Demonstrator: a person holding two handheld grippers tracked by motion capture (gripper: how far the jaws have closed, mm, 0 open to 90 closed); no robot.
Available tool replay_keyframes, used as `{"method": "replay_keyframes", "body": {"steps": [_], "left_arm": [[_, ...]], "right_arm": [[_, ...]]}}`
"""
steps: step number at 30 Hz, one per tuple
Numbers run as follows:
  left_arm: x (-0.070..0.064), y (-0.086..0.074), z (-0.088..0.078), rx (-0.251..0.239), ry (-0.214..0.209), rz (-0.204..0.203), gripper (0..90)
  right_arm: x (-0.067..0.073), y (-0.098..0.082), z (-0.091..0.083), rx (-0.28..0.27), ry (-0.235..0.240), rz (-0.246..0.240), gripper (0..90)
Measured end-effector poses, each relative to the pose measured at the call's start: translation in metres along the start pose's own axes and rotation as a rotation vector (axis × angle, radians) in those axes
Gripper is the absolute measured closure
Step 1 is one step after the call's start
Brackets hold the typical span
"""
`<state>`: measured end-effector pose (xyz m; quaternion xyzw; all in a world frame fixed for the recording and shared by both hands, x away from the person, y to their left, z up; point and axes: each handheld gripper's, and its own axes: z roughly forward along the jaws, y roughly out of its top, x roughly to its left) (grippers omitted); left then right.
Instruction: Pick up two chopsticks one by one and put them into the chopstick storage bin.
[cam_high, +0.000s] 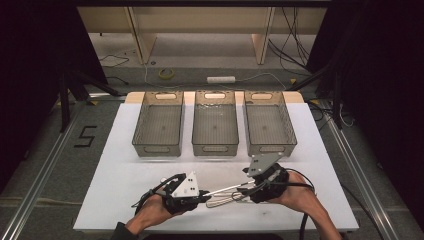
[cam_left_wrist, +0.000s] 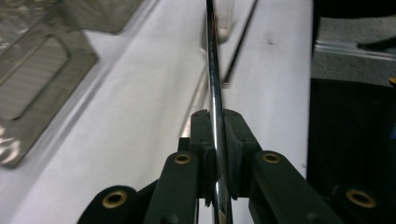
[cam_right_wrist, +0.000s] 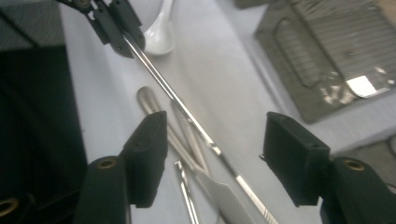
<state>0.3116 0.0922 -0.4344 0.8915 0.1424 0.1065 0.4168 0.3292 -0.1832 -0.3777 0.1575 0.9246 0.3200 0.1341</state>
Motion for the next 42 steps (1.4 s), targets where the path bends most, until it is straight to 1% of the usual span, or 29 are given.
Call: {"method": "replay_keyframes", "body": {"steps": [1, 2, 3, 4, 5, 6, 7, 8, 9, 11, 12, 13, 18, 20, 21, 23, 27, 30, 31, 32, 35, 37, 42], "left_arm": [[0.002, 0.0, -0.002, -0.003, 0.01, -0.012, 83.1], [0.004, -0.001, -0.003, -0.008, 0.021, -0.024, 83.1], [0.006, -0.002, -0.005, -0.016, 0.034, -0.037, 83.0], [0.008, -0.003, -0.007, -0.021, 0.043, -0.05, 83.0], [0.01, -0.004, -0.009, -0.031, 0.055, -0.064, 83.0], [0.012, -0.005, -0.011, -0.038, 0.064, -0.079, 83.0], [0.014, -0.007, -0.012, -0.048, 0.074, -0.099, 83.1], [0.017, -0.008, -0.013, -0.056, 0.09, -0.11, 83.1], [0.02, -0.009, -0.016, -0.056, 0.103, -0.12, 83.1], [0.025, -0.012, -0.02, -0.073, 0.13, -0.148, 83.1], [0.027, -0.013, -0.023, -0.081, 0.137, -0.161, 83.1], [0.029, -0.014, -0.025, -0.092, 0.145, -0.177, 83.1], [0.039, -0.019, -0.034, -0.124, 0.189, -0.242, 83.1], [0.043, -0.021, -0.036, -0.14, 0.203, -0.275, 83.1], [0.045, -0.022, -0.038, -0.15, 0.214, -0.292, 83.1], [0.05, -0.024, -0.04, -0.172, 0.231, -0.334, 83.1], [0.06, -0.03, -0.046, -0.211, 0.268, -0.409, 83.1], [0.066, -0.034, -0.051, -0.239, 0.289, -0.43, 83.1], [0.068, -0.035, -0.052, -0.24, 0.295, -0.424, 83.1], [0.07, -0.036, -0.052, -0.236, 0.316, -0.427, 83.1], [0.076, -0.04, -0.054, -0.24, 0.33, -0.454, 83.1], [0.079, -0.041, -0.056, -0.254, 0.337, -0.47, 83.2], [0.089, -0.043, -0.059, -0.26, 0.378, -0.499, 83.1]], "right_arm": [[-0.003, -0.006, -0.002, -0.017, -0.04, 0.034, 37.5], [-0.003, -0.006, -0.002, -0.017, -0.04, 0.034, 37.5], [-0.004, -0.012, -0.003, -0.046, -0.064, 0.077, 36.5], [-0.004, -0.012, -0.003, -0.046, -0.064, 0.077, 36.5], [-0.005, -0.019, -0.004, -0.096, -0.074, 0.124, 34.2], [-0.005, -0.019, -0.004, -0.096, -0.074, 0.124, 34.2], [-0.007, -0.025, -0.006, -0.148, -0.091, 0.168, 33.2], [-0.008, -0.028, -0.006, -0.173, -0.101, 0.193, 32.0], [-0.008, -0.028, -0.006, -0.173, -0.101, 0.193, 32.0], [-0.008, -0.034, -0.007, -0.229, -0.111, 0.242, 30.6], [-0.006, -0.04, -0.007, -0.262, -0.116, 0.278, 29.3], [-0.006, -0.04, -0.007, -0.262, -0.116, 0.278, 29.3], [-0.001, -0.053, -0.005, -0.286, -0.129, 0.327, 29.3], [0.001, -0.056, -0.005, -0.283, -0.126, 0.333, 29.3], [0.003, -0.058, -0.005, -0.282, -0.133, 0.336, 29.3], [0.004, -0.06, -0.005, -0.281, -0.127, 0.34, 29.3], [0.008, -0.065, -0.007, -0.288, -0.146, 0.351, 29.1], [0.009, -0.07, -0.009, -0.296, -0.15, 0.364, 28.3], [0.009, -0.072, -0.01, -0.3, -0.161, 0.369, 27.8], [0.009, -0.073, -0.011, -0.303, -0.162, 0.377, 27.3], [0.008, -0.078, -0.013, -0.321, -0.166, 0.405, 27.1], [0.008, -0.08, -0.014, -0.329, -0.166, 0.42, 27.1], [0.008, -0.082, -0.013, -0.322, -0.163, 0.428, 27.1]]}}
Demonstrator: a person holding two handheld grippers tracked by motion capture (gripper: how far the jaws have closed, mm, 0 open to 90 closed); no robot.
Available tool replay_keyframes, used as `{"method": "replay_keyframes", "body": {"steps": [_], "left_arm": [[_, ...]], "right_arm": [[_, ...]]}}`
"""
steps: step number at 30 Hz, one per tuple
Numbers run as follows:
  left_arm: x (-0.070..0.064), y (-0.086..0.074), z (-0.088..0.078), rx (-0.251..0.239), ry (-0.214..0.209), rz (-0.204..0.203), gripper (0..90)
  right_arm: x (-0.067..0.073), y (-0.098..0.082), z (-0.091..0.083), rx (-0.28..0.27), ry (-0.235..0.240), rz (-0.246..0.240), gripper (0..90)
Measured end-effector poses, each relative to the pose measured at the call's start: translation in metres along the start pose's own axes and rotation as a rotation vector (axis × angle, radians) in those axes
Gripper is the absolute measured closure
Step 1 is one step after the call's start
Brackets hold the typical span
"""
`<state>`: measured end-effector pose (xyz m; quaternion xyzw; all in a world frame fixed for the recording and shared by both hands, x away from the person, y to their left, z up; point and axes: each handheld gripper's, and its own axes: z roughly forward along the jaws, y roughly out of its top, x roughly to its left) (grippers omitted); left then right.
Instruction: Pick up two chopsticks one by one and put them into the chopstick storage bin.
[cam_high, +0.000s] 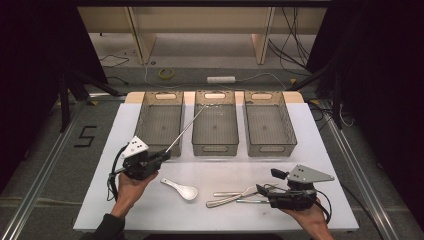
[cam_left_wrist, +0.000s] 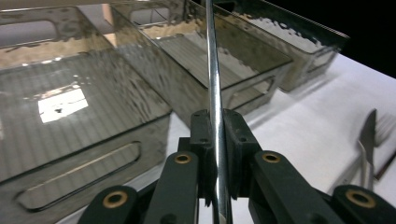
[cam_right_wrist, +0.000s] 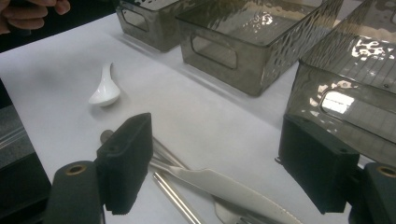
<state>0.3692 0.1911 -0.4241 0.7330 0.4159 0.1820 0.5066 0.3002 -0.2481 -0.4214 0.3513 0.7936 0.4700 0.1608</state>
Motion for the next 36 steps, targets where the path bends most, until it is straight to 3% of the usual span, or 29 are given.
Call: {"method": "replay_keyframes", "body": {"steps": [10, 16, 27, 36], "left_arm": [[0.025, 0.011, 0.004, -0.035, 0.104, -0.074, 83.1], [0.035, 0.018, 0.006, -0.049, 0.136, -0.102, 83.1], [0.065, 0.021, 0.016, -0.016, 0.192, -0.173, 83.1], [0.076, 0.021, 0.026, 0.015, 0.234, -0.202, 83.0]], "right_arm": [[0.003, -0.002, 0.004, 0.013, 0.008, -0.007, 26.6], [0.003, -0.002, 0.003, 0.004, 0.009, 0.001, 23.8], [0.006, -0.003, 0.004, 0.002, 0.008, -0.006, 23.3], [0.007, -0.003, 0.005, 0.012, 0.01, -0.013, 23.4]]}}
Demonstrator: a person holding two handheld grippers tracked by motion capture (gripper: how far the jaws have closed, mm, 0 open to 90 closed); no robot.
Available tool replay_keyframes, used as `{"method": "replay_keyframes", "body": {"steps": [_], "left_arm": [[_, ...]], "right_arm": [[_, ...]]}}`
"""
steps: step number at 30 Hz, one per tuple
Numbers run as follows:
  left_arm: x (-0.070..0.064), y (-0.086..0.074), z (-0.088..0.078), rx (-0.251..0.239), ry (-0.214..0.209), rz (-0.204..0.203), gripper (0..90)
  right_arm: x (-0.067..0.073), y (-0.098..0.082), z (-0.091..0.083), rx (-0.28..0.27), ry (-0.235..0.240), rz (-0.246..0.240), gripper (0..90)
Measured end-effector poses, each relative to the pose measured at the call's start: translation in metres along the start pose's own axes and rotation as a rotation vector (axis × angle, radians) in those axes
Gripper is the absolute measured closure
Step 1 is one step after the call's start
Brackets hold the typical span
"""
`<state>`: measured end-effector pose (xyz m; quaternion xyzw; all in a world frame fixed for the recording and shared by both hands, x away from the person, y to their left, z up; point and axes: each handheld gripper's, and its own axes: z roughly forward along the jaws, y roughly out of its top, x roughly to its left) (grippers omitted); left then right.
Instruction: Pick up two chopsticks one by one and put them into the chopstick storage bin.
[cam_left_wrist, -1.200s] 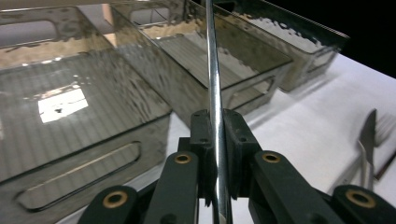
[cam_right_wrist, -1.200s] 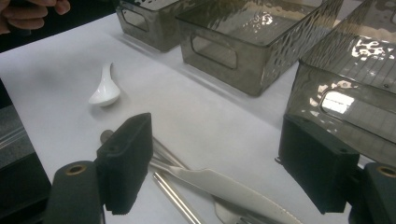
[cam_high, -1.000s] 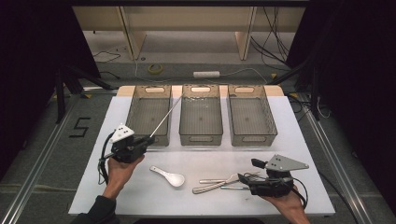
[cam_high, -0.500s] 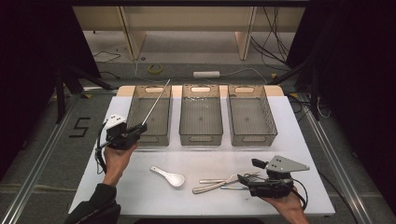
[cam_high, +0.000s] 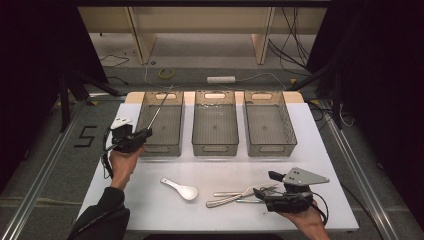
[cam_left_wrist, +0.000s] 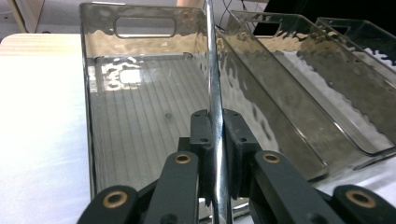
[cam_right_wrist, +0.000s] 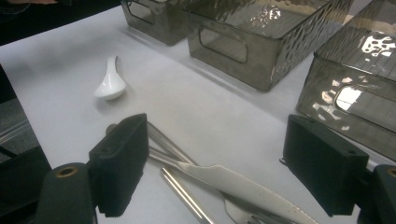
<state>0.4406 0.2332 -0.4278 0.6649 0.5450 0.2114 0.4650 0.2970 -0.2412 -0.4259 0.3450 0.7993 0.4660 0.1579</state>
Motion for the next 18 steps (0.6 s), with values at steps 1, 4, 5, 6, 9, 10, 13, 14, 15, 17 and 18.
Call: {"method": "replay_keyframes", "body": {"steps": [1, 4, 5, 6, 9, 10, 13, 14, 15, 17, 18], "left_arm": [[0.001, 0.0, 0.001, 0.004, 0.002, -0.003, 83.0], [0.004, 0.0, 0.004, 0.014, 0.013, -0.017, 82.9], [0.005, 0.001, 0.005, 0.019, 0.015, -0.021, 82.9], [0.006, 0.001, 0.006, 0.027, 0.019, -0.021, 82.9], [0.008, 0.001, 0.009, 0.034, 0.031, -0.033, 82.9], [0.009, 0.002, 0.009, 0.034, 0.036, -0.033, 82.9], [0.009, 0.003, 0.013, 0.044, 0.044, -0.041, 82.8], [0.01, 0.004, 0.014, 0.048, 0.046, -0.044, 82.8], [0.01, 0.004, 0.015, 0.054, 0.051, -0.049, 82.7], [0.011, 0.003, 0.017, 0.051, 0.049, -0.071, 82.5], [0.012, 0.003, 0.017, 0.048, 0.048, -0.08, 82.4]], "right_arm": [[0.0, 0.0, 0.0, 0.0, 0.0, 0.0, 23.5], [0.0, 0.0, 0.0, 0.002, 0.001, -0.003, 23.5], [0.0, 0.0, 0.0, 0.001, 0.002, -0.004, 23.5], [0.0, 0.0, 0.0, 0.002, 0.003, -0.005, 23.5], [0.001, 0.0, 0.001, 0.004, 0.003, -0.008, 23.5], [0.001, 0.0, 0.001, 0.005, 0.003, -0.009, 23.5], [0.002, 0.0, 0.001, 0.003, 0.005, -0.008, 23.6], [0.002, 0.0, 0.001, 0.004, 0.005, -0.008, 23.7], [0.002, 0.0, 0.001, 0.004, 0.005, -0.008, 23.7], [0.002, 0.0, 0.001, 0.004, 0.006, -0.009, 23.7], [0.002, 0.0, 0.001, 0.004, 0.009, -0.009, 23.7]]}}
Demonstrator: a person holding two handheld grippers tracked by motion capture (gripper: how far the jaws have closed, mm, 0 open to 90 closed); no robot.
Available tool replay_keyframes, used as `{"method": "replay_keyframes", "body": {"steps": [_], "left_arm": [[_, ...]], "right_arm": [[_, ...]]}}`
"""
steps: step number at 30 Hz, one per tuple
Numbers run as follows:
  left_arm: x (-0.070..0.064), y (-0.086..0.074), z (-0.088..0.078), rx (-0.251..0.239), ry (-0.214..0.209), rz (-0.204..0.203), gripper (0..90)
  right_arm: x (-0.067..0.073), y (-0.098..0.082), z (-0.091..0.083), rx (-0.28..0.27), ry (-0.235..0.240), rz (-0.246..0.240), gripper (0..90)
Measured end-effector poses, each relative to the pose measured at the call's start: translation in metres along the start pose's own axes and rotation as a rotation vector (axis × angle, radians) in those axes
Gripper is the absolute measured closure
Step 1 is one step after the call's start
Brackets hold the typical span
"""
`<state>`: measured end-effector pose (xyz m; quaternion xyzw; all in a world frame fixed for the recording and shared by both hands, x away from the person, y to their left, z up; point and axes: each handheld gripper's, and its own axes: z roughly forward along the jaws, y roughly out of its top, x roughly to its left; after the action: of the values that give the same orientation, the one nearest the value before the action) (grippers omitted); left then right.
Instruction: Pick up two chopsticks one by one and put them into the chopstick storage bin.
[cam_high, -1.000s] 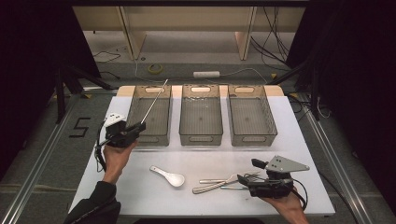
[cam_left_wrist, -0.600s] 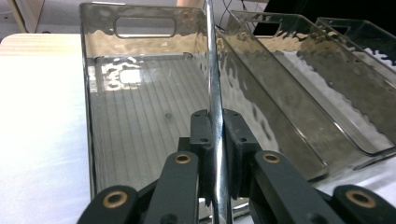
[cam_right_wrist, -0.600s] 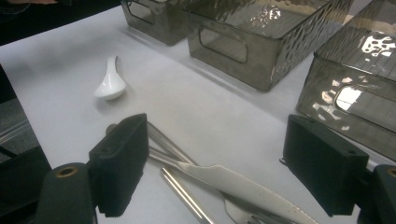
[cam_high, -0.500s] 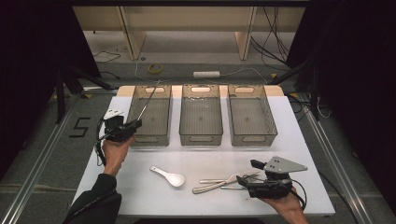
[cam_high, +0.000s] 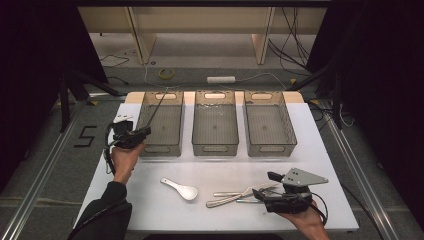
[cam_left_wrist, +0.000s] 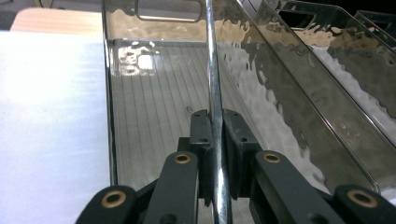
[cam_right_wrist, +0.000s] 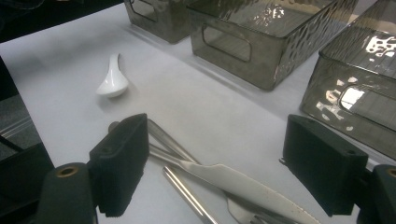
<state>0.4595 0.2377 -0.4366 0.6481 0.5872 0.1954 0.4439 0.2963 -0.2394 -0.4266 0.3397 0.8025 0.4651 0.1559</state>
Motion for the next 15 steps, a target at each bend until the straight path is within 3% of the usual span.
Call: {"method": "replay_keyframes", "body": {"steps": [2, 4, 9, 15], "left_arm": [[0.001, 0.0, 0.001, -0.004, 0.006, -0.01, 81.6], [0.003, 0.001, 0.001, 0.001, -0.009, -0.031, 66.6], [-0.001, 0.003, -0.002, -0.011, -0.013, -0.024, 52.1], [-0.011, 0.004, -0.009, 0.002, -0.068, -0.002, 38.2]], "right_arm": [[0.0, 0.0, 0.0, 0.001, 0.001, -0.006, 23.7], [0.001, 0.0, 0.0, 0.003, 0.003, -0.005, 23.7], [0.001, 0.0, 0.0, 0.004, 0.006, -0.012, 23.7], [0.003, 0.001, -0.001, 0.012, 0.007, -0.031, 23.8]]}}
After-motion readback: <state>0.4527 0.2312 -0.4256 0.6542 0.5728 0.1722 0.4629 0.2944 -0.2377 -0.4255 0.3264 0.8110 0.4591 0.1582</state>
